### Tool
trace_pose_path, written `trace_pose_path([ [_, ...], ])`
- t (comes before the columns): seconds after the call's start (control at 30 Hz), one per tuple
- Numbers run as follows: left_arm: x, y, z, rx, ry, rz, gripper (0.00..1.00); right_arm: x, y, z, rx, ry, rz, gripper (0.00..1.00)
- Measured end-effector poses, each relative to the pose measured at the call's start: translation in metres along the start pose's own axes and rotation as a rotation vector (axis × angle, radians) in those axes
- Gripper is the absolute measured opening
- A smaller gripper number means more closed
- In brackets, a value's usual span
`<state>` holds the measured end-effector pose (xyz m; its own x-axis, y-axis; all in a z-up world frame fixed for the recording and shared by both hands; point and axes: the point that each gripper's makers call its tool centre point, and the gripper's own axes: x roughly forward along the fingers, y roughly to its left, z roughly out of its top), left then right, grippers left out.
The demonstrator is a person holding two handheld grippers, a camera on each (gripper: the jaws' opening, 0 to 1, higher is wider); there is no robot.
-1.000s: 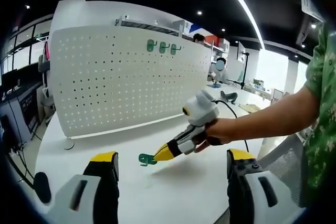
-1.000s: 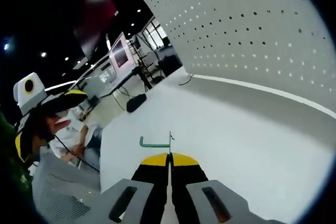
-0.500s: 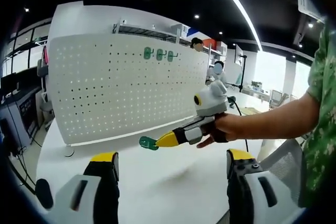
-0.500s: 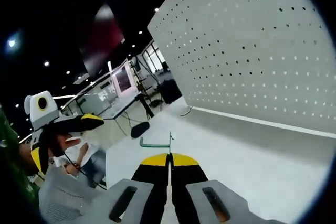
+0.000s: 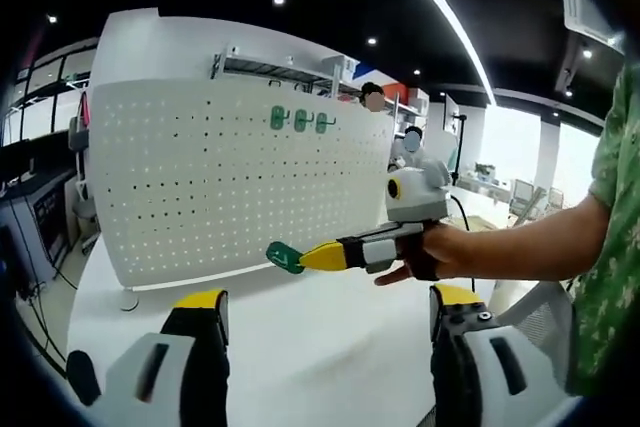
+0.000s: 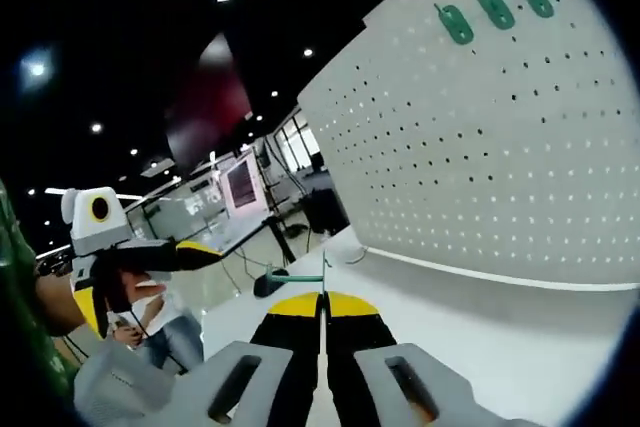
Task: Insert the hook assembly into the mounting plate slot until the hook locks in place.
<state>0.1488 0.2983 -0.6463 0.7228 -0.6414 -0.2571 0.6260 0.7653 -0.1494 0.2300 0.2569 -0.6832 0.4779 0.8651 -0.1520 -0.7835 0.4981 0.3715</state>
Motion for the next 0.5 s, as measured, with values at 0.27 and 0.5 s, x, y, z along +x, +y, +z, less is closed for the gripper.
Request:
trace_pose_path([
  [0.27,-0.003,0.005,0.01,-0.136,-0.062,-0.002,0.76,-0.004,0.009,0.007,-0.012,-0.037,-0.007,0.0],
  [0.5,-0.005,0.004,0.023,-0.243,-0.129,-0.033,0.66,-0.006,0.019,0.014,-0.023,-0.069,-0.004,0.0],
])
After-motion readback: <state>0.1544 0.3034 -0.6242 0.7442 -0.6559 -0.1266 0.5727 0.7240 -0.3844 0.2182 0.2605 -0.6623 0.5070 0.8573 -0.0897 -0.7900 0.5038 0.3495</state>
